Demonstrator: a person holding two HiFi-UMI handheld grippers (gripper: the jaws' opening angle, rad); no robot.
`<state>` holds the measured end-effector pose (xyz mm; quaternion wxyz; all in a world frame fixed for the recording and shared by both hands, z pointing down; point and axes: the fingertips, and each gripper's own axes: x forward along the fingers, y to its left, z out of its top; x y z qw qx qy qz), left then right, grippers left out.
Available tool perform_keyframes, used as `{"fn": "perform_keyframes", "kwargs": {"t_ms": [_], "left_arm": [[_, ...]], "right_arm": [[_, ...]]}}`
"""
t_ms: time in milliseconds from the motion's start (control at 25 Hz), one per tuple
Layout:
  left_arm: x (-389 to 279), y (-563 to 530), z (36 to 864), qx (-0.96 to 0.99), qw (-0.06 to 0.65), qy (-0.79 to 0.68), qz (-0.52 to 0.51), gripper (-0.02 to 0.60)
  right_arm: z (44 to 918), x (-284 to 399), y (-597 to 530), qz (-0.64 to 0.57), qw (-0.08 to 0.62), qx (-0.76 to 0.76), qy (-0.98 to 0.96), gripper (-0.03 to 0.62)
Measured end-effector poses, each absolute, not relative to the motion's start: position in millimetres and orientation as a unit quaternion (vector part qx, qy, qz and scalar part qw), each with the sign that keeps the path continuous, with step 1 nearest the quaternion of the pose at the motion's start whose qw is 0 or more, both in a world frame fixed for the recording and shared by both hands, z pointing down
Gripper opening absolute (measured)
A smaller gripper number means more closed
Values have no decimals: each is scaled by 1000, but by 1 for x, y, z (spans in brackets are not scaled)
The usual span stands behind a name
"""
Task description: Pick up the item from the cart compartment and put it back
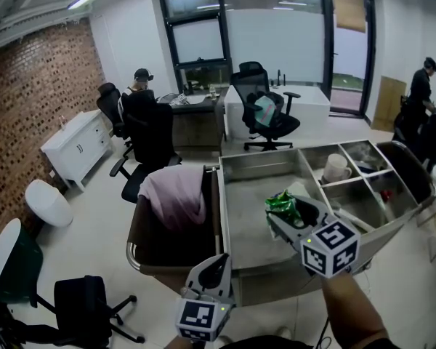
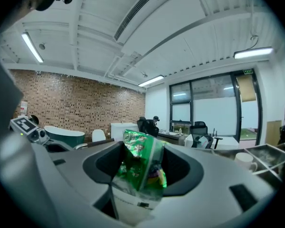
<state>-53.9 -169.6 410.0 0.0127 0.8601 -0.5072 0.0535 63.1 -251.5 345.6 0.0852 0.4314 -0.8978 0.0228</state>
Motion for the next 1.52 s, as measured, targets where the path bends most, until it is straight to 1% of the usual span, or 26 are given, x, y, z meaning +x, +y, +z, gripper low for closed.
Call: {"fn": "perform_keyframes", "kwargs": {"t_ms": [240,560,760,1120,1320,1520], "left_arm": [[-58,-171,411,858,9,-510,55,0],[-63,-170,411,854,14,-517,53,0],[-66,-171,412,852,18,-520,50,0],[-72,-172,414,849,18,-525,51,0],[-75,-175,415,848,15,-528,52,0],[-75,-176,416,847,19,-528,52,0]], "right_arm": [[336,55,-298,19,101,443,-891,268],[386,22,-364,54,181,432,-882,268],[418,10,-385,60,229,429,-872,270],[446,0,-398,67,256,424,-866,285],[455,-2,-402,68,268,421,-864,319],[465,-1,-402,73,282,418,-860,389]]}}
